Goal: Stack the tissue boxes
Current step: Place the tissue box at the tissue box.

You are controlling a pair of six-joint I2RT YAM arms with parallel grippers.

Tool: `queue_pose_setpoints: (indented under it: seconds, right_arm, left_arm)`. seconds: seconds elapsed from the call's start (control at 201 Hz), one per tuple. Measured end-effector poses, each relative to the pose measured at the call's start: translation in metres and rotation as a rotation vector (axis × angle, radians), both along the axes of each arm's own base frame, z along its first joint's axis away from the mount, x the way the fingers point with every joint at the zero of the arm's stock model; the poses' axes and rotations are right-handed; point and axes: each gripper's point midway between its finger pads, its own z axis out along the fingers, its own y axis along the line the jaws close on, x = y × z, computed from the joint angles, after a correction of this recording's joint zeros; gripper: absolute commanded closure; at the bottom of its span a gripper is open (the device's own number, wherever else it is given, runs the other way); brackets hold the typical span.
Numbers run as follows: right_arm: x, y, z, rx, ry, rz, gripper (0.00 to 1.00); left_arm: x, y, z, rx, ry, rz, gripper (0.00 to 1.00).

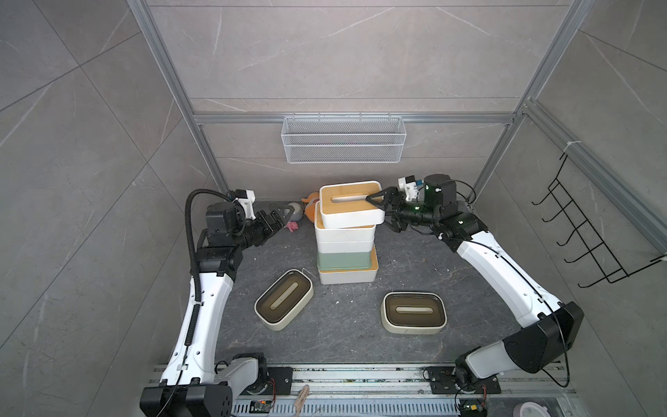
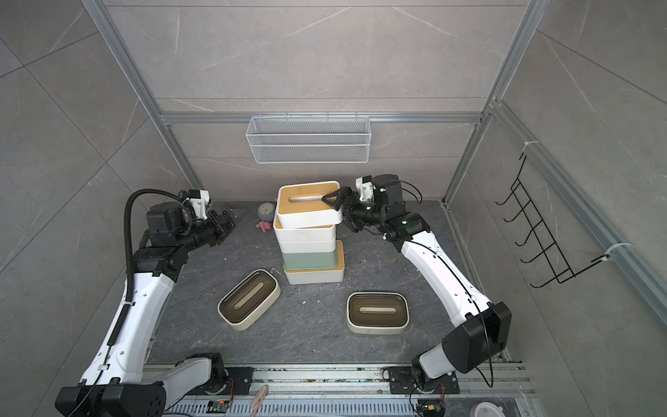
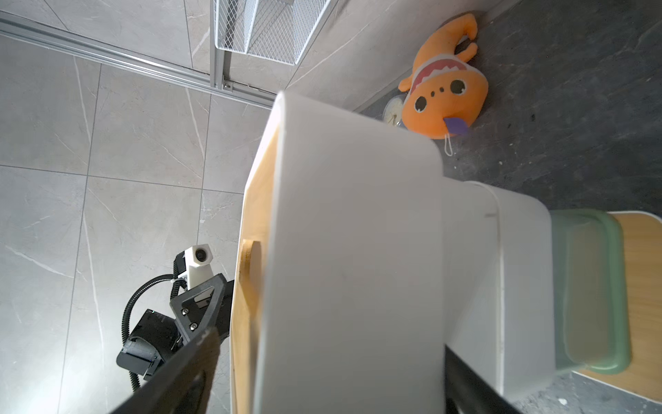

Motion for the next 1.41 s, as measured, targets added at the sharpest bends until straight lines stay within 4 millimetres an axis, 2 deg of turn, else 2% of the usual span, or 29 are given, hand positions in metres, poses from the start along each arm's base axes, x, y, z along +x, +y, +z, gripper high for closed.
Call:
queue_pose_setpoints:
  seconds: [0.199, 0.678, 0.748, 0.852, 0.927, 1.062, 1.191, 1.266, 1.406]
  right_arm:
    - [-0.005, 0.002, 0.002, -0.046, -0.033, 0.015, 0.05]
    - [-0.006, -0.005, -0.004, -0.172, -0.071, -0.004, 0.04]
    - [-0.006, -0.006, -0.003, -0.184, -0.080, -0.007, 0.00]
    - [-0.005, -0.009, -0.001, -0.208, -0.093, -0.016, 0.00]
    - [-0.004, -0.011, 0.000, -0.226, -0.107, -0.028, 0.00]
    - [-0.002, -0.017, 0.002, -0.270, -0.126, -0.047, 0.00]
    - [0.000, -0.022, 0.022, -0.288, -0.181, -0.065, 0.00]
    - [0.000, -0.021, 0.030, -0.278, -0.211, -0.057, 0.00]
    - [-0.001, -0.015, 0.032, -0.261, -0.217, -0.018, 0.00]
  left_arm:
    - [0.002, 0.000, -0.001, 0.000, 0.004, 0.000, 0.00]
    - [0.007, 0.000, 0.008, -0.001, -0.011, 0.002, 0.00]
    - [0.007, 0.000, 0.008, -0.002, -0.010, 0.002, 0.00]
    - [0.007, 0.000, 0.008, -0.002, -0.010, 0.003, 0.00]
    - [0.008, 0.000, 0.013, -0.002, -0.019, 0.002, 0.00]
    - [0.010, -0.002, 0.033, -0.007, -0.062, -0.009, 0.00]
    - [0.014, -0.015, 0.053, -0.013, -0.103, -0.060, 0.00]
    - [0.014, -0.032, 0.059, -0.006, -0.115, -0.111, 0.00]
    - [0.016, -0.066, 0.061, 0.018, -0.122, -0.213, 0.00]
